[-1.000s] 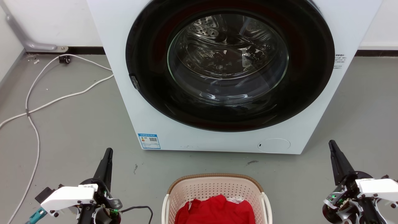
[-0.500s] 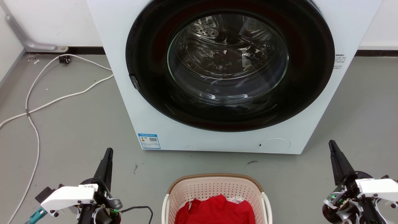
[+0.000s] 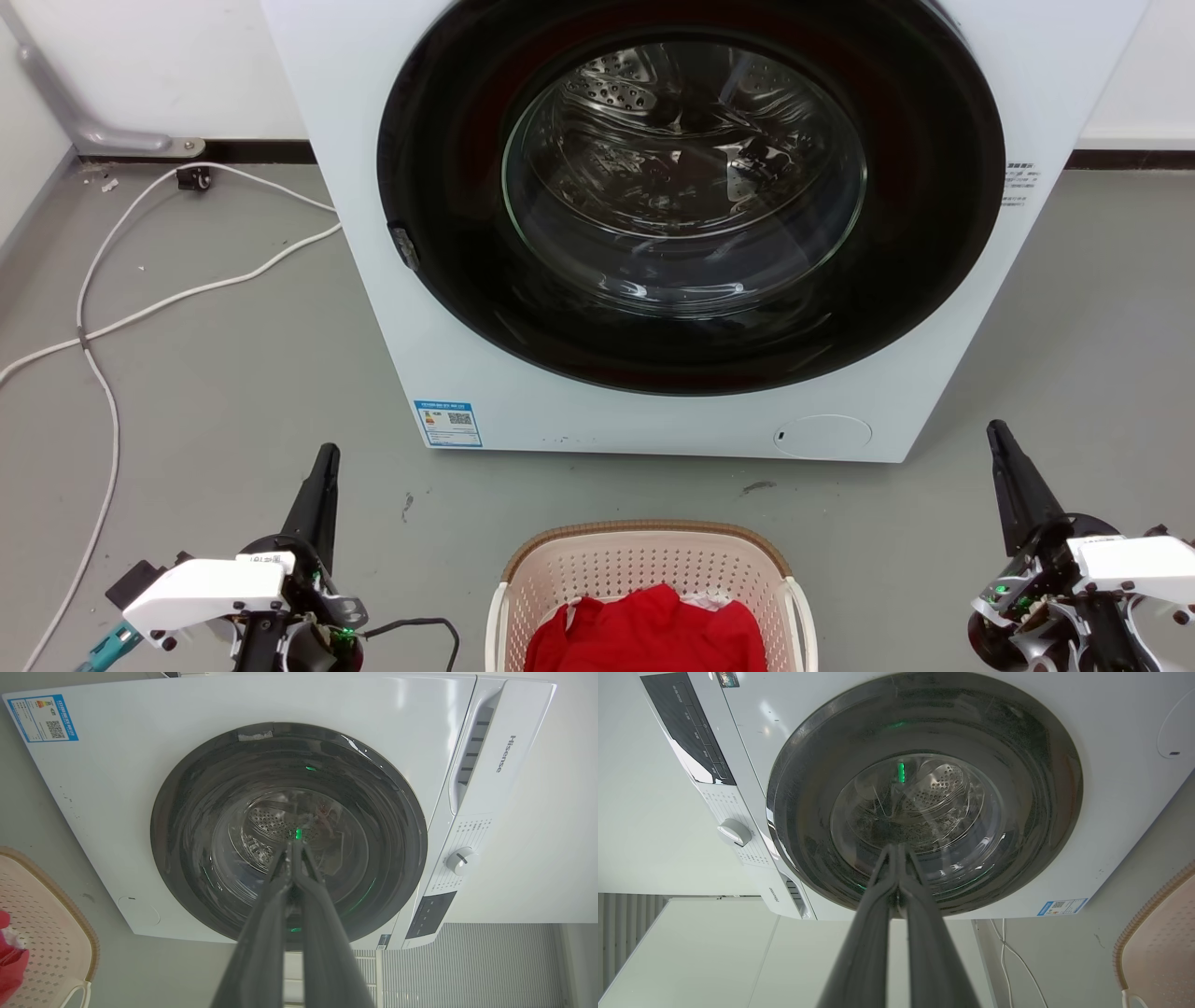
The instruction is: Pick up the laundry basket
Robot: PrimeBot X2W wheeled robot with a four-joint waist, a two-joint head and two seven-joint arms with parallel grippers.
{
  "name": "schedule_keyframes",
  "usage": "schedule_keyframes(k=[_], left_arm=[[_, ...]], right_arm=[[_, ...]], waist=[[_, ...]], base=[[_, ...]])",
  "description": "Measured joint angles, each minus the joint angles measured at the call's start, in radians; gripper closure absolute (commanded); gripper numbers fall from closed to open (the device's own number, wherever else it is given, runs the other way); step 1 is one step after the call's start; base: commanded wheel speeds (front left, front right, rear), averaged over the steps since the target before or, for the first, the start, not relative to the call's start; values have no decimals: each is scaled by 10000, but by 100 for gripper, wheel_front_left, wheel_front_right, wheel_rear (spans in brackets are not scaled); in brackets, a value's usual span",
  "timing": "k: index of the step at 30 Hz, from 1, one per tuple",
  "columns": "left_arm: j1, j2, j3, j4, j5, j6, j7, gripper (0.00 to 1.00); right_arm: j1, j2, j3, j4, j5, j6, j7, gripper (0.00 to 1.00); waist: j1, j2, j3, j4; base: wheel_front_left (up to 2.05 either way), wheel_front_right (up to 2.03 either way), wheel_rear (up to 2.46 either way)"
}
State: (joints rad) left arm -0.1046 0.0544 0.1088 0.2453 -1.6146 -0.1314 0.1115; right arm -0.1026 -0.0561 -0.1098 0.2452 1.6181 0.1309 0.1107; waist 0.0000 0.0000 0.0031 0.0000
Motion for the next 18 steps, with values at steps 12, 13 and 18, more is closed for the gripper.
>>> schedule_keyframes(k=[12,13,18], left_arm=[[497,-69,-58,397,230,8,-240,0],[497,-69,-50,374,339,8,-299,0],[497,-69,-44,82,1237,33,-560,0]], right_arm=[[525,50,63,458,-198,-4,-244,0],[526,50,71,441,-322,-4,-303,0],[575,50,104,90,-1641,-4,-591,0]], waist=[[0,0,5,-5],[0,0,7,-6],[0,0,23,-13]], base=[[0,0,0],[0,0,0],[0,0,0]])
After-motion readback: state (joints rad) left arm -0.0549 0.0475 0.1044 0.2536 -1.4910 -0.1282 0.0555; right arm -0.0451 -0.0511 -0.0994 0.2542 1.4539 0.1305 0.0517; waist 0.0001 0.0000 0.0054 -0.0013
